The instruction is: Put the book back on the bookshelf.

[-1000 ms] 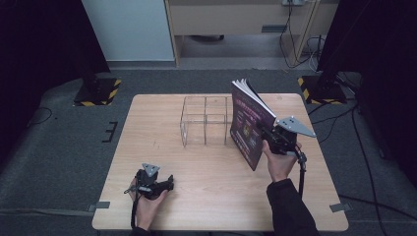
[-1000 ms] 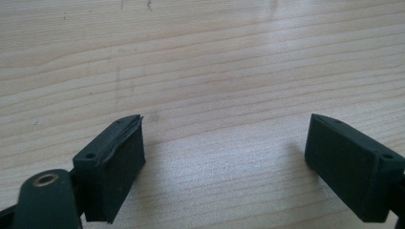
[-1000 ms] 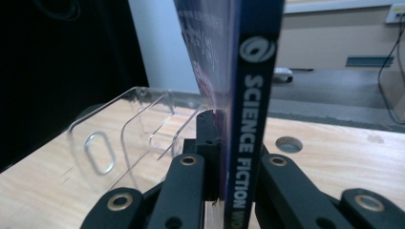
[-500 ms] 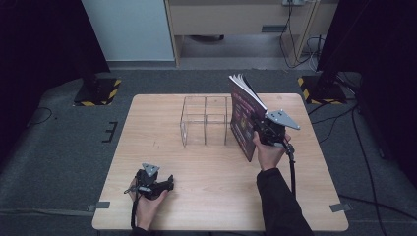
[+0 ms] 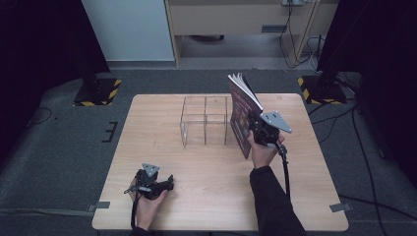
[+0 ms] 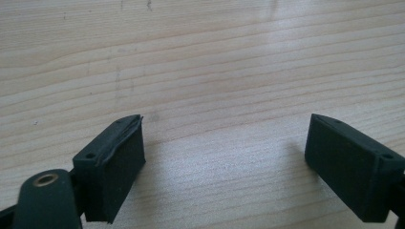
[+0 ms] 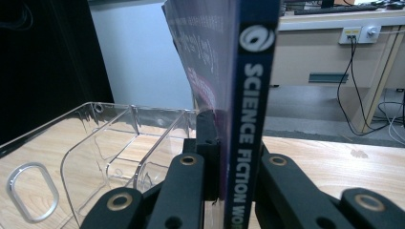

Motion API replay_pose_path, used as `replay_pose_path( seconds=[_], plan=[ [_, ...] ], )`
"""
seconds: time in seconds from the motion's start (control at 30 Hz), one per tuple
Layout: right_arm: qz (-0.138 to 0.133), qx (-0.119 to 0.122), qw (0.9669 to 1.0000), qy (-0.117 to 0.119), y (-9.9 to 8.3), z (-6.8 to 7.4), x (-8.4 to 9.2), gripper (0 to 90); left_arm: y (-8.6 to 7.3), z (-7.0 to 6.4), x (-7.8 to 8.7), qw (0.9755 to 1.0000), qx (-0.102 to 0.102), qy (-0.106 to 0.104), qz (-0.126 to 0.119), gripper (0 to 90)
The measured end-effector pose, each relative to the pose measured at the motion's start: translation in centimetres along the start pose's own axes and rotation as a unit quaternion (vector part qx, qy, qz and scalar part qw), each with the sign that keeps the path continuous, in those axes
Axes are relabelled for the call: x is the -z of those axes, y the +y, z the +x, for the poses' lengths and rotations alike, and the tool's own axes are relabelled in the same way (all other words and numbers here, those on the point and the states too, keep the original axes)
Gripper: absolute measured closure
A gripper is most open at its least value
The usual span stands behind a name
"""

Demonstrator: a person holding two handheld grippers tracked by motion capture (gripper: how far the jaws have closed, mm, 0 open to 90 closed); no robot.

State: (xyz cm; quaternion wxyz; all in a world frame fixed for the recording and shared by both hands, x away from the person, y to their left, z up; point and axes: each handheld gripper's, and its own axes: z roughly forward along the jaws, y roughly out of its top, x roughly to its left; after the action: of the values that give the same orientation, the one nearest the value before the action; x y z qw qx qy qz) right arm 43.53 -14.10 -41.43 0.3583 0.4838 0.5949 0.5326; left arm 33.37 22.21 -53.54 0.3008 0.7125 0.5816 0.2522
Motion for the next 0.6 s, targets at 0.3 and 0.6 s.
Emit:
replay_pose_path(
  seconds=[0.3,0.6],
  plan=[
    [0.009,0.011,0.9999,-0.003,0.00,-0.20,0.72,75.8,0.00,0.00,0.00,1.0000,0.000,0.000,0.000,12.5],
    [0.017,0.011,0.9998,0.003,0.11,-0.57,0.97,73.0,0.00,0.00,0.00,1.0000,0.000,0.000,0.000,12.5]
  ],
)
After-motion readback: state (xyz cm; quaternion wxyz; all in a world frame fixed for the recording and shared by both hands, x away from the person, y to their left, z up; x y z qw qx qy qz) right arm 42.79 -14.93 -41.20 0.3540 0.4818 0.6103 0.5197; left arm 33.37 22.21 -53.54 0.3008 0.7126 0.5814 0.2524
